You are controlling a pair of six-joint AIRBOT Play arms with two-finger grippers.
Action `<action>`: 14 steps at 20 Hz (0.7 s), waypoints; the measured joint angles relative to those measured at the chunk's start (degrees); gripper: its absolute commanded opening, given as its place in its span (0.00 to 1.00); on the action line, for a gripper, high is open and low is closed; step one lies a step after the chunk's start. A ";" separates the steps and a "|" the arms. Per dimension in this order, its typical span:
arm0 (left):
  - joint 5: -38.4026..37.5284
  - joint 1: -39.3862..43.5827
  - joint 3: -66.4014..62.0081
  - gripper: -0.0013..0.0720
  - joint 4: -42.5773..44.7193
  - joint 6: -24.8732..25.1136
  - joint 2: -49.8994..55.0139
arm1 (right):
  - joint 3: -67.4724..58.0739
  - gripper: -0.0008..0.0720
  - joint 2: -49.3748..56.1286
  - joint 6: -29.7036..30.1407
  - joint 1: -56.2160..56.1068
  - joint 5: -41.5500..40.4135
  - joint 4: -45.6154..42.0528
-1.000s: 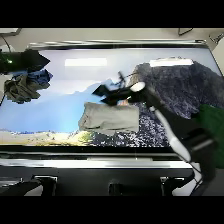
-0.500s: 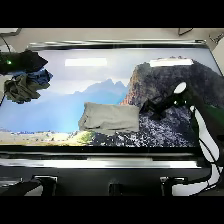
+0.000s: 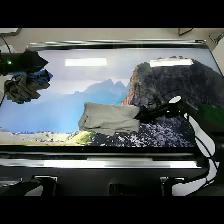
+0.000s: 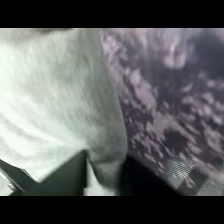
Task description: Fold the clothes and pants, and hang the long-sleeved shirts on hangers.
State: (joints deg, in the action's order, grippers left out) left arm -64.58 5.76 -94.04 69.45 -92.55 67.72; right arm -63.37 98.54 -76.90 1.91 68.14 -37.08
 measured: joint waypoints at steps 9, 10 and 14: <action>-0.04 0.00 0.00 0.07 0.00 -0.42 0.00 | -16.00 0.08 -5.77 2.99 10.64 9.20 5.70; -0.04 0.02 0.00 0.08 0.00 -0.42 0.00 | -18.97 0.08 -7.10 1.27 13.31 10.05 4.13; -0.44 0.00 0.00 0.08 0.00 -0.42 0.00 | -29.97 0.08 -11.96 -6.49 25.59 13.68 -2.12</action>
State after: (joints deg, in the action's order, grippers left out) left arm -65.01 5.76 -94.04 69.45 -92.97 67.72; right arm -93.34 86.59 -83.40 27.51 81.82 -39.20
